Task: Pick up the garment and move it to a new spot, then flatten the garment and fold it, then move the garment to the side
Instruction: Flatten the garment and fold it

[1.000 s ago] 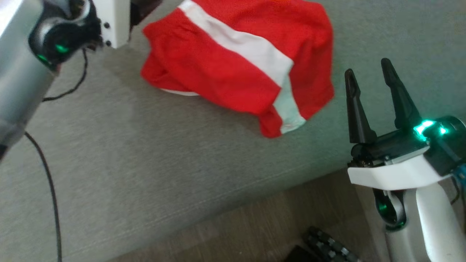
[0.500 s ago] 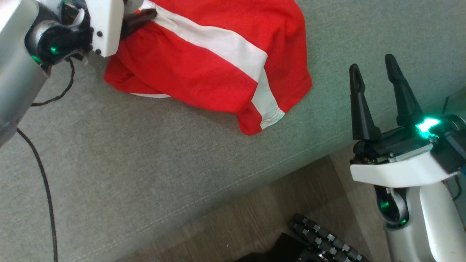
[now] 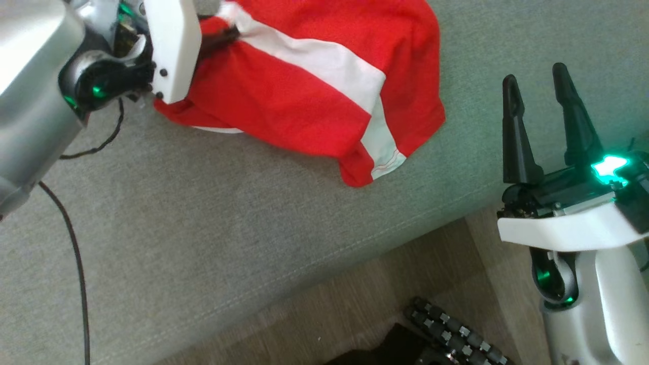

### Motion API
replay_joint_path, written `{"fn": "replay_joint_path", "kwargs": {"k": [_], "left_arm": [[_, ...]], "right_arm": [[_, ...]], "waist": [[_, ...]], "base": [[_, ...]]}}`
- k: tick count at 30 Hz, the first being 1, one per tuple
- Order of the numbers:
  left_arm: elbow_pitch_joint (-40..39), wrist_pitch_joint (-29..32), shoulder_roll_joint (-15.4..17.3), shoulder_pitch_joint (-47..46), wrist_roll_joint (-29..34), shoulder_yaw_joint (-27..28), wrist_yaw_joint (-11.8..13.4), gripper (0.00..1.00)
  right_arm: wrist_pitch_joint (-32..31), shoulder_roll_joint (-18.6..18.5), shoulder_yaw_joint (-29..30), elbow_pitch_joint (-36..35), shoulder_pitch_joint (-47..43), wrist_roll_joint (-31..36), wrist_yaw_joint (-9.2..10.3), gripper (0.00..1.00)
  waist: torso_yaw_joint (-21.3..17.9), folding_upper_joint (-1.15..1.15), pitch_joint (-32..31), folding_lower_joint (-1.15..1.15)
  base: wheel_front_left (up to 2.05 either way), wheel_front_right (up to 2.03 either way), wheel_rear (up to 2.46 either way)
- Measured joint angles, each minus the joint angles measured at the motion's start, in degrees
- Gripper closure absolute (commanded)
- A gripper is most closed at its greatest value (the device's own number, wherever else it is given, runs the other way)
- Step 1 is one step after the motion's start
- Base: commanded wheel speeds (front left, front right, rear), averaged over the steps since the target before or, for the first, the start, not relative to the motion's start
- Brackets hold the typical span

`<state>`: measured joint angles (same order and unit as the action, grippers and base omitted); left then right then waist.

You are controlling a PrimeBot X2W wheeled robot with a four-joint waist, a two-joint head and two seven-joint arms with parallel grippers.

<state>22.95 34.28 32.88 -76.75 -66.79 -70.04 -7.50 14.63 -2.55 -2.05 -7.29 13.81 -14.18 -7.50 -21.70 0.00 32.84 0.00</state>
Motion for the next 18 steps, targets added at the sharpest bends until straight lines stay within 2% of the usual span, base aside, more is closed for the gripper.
{"fn": "replay_joint_path", "kwargs": {"k": [1, 2, 3, 10, 18], "left_arm": [[-0.58, -1.23, 0.14, -0.03, 0.01, -0.34, 0.00, 0.85], [-0.81, -2.66, 0.24, -0.08, 0.01, -0.59, 0.00, 0.98], [-1.09, -3.88, 0.44, -0.25, 0.12, -1.14, 0.00, 1.00], [-2.31, -11.57, 0.83, -2.40, -0.02, -3.37, 0.00, 1.00], [-4.54, -21.23, 1.88, -1.87, 1.20, -4.94, 0.00, 1.00]], "right_arm": [[0.00, 0.00, -0.03, 0.00, 0.04, 0.00, 0.00, 0.00], [0.00, 0.00, -0.08, 0.00, 0.14, 0.00, 0.00, 0.00], [0.00, 0.00, -0.12, 0.00, 0.29, 0.00, 0.00, 0.00], [0.00, 0.00, 0.24, 0.10, 1.00, 0.10, 0.00, 0.00], [0.00, -0.01, -1.89, 4.55, -0.37, 2.20, 0.00, 0.00]], "waist": [[0.07, 0.00, 0.08, 0.00], [0.14, 0.00, 0.13, 0.00], [0.19, 0.00, 0.15, 0.00], [1.14, 0.00, -0.54, 0.00], [5.08, 0.00, -3.23, 0.00]], "base": [[0.00, 0.00, 0.00], [0.00, 0.00, 0.00], [0.00, 0.00, 0.00], [0.00, 0.00, 0.00], [0.00, 0.00, 0.00]]}}
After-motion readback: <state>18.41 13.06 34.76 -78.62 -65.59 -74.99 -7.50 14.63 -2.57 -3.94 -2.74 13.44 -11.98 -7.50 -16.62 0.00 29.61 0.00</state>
